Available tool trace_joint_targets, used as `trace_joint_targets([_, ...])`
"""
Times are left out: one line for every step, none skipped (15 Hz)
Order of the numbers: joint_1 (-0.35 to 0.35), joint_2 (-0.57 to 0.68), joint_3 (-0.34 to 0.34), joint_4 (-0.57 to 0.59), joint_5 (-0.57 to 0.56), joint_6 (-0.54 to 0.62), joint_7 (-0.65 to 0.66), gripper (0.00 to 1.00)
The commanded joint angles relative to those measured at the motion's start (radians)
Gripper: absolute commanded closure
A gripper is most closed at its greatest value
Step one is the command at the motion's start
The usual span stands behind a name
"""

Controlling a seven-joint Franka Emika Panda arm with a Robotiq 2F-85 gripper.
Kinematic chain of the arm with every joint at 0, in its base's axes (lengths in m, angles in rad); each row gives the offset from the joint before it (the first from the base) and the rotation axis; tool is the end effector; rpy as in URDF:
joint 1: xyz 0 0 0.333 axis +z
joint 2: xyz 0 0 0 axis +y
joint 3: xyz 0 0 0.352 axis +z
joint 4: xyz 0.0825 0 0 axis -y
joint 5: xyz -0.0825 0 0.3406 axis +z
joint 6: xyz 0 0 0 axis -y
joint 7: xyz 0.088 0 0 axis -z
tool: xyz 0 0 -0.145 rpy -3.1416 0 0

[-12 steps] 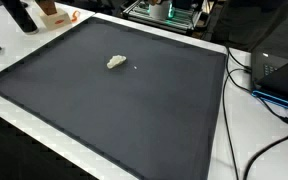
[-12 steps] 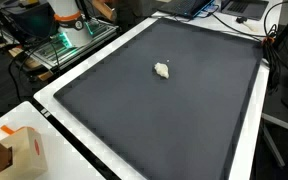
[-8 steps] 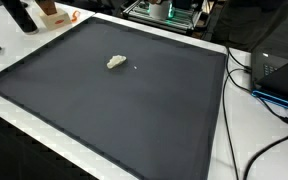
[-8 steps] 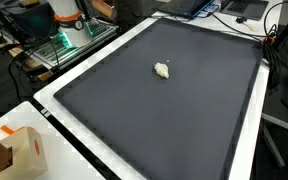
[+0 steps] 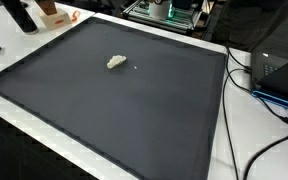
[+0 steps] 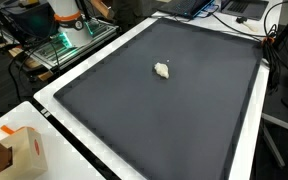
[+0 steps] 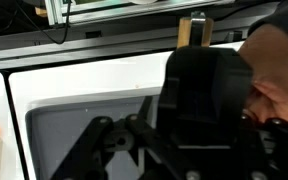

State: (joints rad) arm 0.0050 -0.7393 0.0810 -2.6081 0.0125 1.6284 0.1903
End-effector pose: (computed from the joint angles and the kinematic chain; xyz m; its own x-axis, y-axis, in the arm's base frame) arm 0.2237 0.0235 0.4651 0.9638 -0.1403 -0.2269 -0.1234 -0.9885 0.0871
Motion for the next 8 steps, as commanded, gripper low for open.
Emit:
trace_joint_targets([-0.004,0.003,0.004,0.002,-0.015,0.015,-0.007,0.73])
trace_joint_targets([-0.005,0.003,0.004,0.003,-0.02,0.016,-0.007,0.77])
trace_joint_targets([-0.004,0.001,0.004,0.003,-0.019,0.019,-0.007,0.77])
trace_joint_targets([-0.004,-0.001,0.005,0.0,-0.022,0.027,-0.008,0.77])
trace_joint_targets([-0.004,0.002,0.002,-0.001,-0.022,0.034,-0.011,0.77])
trace_joint_targets([-0.002,0.001,0.002,0.011,-0.009,0.012,-0.003,0.52])
trace_joint_targets([-0.002,0.003,0.002,0.01,-0.009,0.017,-0.003,0.52])
trace_joint_targets([-0.002,0.005,0.002,0.009,-0.009,0.019,-0.003,0.52])
